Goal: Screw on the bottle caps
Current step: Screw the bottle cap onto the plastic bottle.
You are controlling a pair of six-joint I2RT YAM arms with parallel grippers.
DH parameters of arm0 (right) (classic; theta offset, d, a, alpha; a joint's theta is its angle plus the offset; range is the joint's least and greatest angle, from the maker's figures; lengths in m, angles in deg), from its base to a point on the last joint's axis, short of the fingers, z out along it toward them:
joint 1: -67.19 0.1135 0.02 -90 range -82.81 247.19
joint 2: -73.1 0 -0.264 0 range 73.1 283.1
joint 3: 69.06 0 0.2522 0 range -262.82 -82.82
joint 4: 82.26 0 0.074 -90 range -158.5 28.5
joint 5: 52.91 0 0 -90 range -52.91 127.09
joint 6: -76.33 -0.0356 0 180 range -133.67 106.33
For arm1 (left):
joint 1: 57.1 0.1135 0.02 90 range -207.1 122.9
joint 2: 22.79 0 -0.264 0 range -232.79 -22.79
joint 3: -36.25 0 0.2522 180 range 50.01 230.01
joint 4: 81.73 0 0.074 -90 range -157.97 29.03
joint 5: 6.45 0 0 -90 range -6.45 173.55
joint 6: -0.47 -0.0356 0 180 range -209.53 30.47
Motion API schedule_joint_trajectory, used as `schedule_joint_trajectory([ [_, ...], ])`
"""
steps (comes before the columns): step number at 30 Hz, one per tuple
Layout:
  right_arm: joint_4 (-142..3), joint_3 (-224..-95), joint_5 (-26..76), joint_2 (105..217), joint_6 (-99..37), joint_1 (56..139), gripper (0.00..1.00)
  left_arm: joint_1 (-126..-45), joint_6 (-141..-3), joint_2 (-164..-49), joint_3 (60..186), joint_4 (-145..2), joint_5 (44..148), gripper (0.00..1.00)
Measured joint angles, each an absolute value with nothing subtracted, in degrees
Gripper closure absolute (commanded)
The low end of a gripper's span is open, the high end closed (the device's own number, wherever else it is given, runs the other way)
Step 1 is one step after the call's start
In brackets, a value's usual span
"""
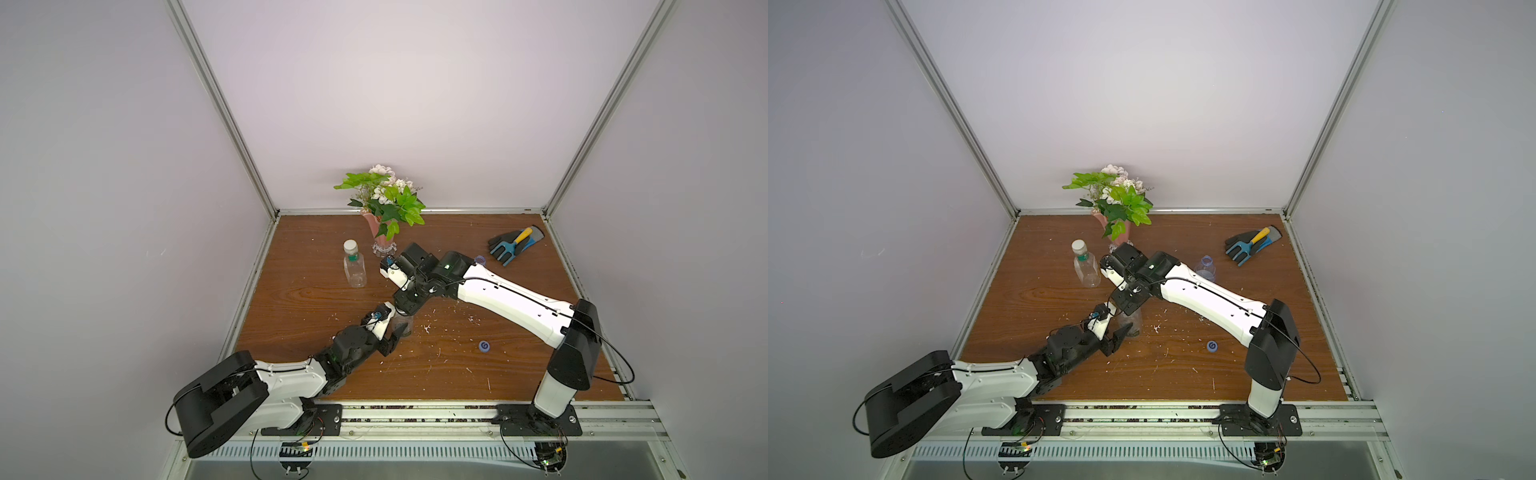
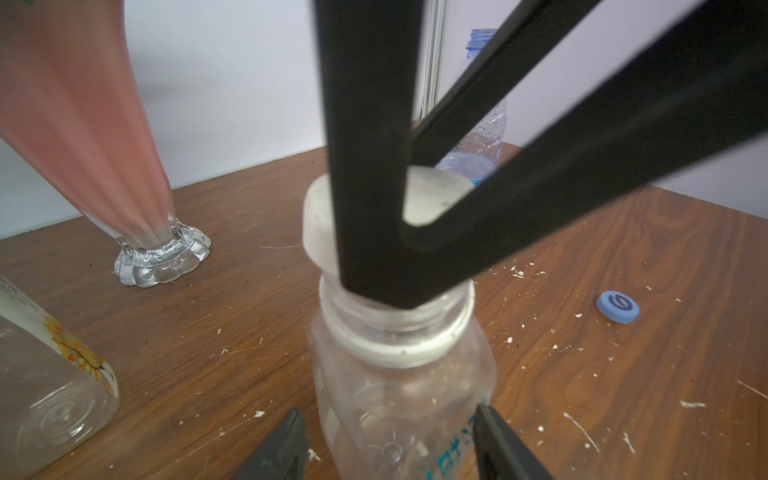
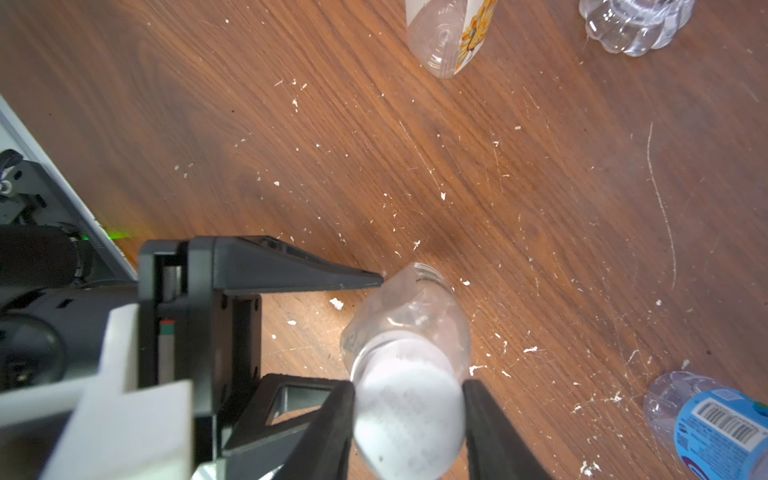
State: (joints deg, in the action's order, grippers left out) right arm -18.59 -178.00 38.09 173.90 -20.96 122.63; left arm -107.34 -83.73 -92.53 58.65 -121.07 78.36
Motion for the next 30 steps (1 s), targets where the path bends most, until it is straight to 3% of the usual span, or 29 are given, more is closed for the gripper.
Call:
schedule_joint_trajectory([
  [30, -19.05, -176.38, 36.10, 173.55, -21.57, 122.20, 0.49, -107.34, -83.71, -94.34, 58.65, -121.79, 78.38, 0.36],
])
